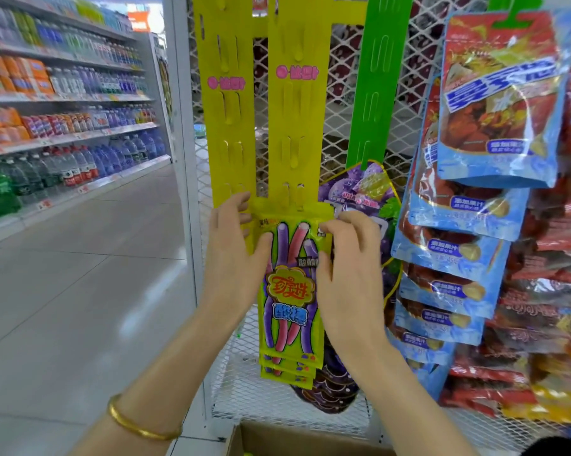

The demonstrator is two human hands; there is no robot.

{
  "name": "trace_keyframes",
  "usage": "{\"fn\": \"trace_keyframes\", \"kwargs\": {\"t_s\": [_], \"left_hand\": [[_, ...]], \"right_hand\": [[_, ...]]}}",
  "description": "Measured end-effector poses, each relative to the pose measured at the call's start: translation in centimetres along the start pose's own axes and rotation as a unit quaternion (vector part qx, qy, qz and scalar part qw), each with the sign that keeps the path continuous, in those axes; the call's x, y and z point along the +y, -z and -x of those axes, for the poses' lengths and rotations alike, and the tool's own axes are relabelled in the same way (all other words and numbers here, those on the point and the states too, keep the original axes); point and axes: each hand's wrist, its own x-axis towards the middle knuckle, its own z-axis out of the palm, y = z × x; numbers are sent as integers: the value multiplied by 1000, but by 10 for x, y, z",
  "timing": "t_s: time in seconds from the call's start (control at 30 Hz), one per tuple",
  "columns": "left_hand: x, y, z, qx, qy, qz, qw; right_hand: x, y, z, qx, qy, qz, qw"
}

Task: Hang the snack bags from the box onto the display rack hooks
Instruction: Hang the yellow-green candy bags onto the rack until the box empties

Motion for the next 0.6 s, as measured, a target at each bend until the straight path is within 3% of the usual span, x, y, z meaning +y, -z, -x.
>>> {"fn": "trace_keyframes", "kwargs": {"t_s": [0.1,0.17,0.23,0.33,0.43,0.6], "left_hand": [[-21,9,42,14,-21,-37,999],[-42,12,74,-6,9,-44,999],[-68,13,105,-41,46,-48,997],[-100,12,136,-93,100,-51,989],[-123,11,147,-149,143,-59,977],[-142,15,157,-205,181,-92,958]], "right_hand": [[10,6,42,0,60,78,995],[29,4,77,-24,63,63,996],[57,-5,114,-107,-5,48,993],[115,-25,173,-235,-116,78,962],[163,-50,225,-347,-217,113,905],[199,-90,299,-518,-390,127,751]]}}
